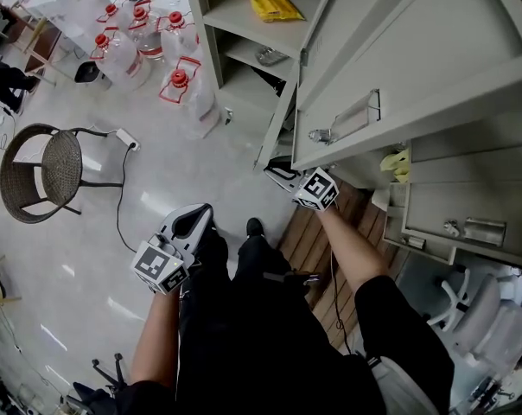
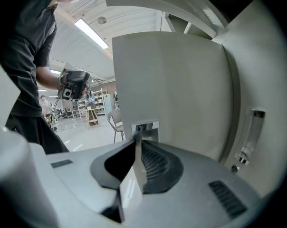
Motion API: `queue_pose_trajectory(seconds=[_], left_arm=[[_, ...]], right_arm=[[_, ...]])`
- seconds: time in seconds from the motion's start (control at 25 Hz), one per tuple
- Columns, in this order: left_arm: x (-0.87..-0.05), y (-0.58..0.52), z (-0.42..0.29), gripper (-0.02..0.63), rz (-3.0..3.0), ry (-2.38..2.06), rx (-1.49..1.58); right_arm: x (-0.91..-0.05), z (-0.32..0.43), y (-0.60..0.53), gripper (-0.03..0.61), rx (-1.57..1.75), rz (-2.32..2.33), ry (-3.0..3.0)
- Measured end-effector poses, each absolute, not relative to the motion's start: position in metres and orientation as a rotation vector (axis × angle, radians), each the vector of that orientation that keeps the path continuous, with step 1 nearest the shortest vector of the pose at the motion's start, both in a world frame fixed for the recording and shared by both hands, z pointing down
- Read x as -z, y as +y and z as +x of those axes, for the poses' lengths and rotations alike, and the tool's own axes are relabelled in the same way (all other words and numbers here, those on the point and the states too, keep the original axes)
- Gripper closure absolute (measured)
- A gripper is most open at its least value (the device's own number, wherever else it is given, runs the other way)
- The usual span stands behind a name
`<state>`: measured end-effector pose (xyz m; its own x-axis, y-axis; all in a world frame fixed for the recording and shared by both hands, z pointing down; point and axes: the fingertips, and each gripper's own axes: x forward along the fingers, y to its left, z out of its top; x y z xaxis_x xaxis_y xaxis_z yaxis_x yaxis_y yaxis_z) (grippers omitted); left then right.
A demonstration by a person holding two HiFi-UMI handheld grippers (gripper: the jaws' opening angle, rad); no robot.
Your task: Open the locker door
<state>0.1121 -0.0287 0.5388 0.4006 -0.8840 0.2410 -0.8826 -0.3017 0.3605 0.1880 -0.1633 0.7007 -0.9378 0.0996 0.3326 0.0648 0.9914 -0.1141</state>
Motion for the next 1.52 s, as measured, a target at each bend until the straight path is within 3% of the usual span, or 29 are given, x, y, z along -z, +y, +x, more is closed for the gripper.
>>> queue_pose_trajectory(seconds=[0.12,0.16,0.64,1.12,1.52], left_arm=[[-0.54,-0.029,0.115,0.597,2.234,-1.506,-0.002],[-0.54,-0.03,0.116,0.597,2.235,-1.504,-0.002],[-0.523,-0.049,0.123,0.597,2.294,-1.454,0.021],[-0.434,-0.059,0.115,0.597,2.533,-1.188,0.149],[-0.362,-0.045,0.085,0.597,2.766,-0.936,0.1]], right_arm=[[-0.701,0.194,-0.164,0.535,-0.158,-0.115,-2.796],[-0.703,0.196,-0.163,0.568,-0.154,-0.118,-2.792],[-0.685,0.229,-0.161,0.568,-0.221,0.033,-2.773],[-0.508,0.221,-0.104,0.568,-0.245,0.422,-2.972],[-0.352,0.161,-0.052,0.568,-0.073,0.687,-3.1]])
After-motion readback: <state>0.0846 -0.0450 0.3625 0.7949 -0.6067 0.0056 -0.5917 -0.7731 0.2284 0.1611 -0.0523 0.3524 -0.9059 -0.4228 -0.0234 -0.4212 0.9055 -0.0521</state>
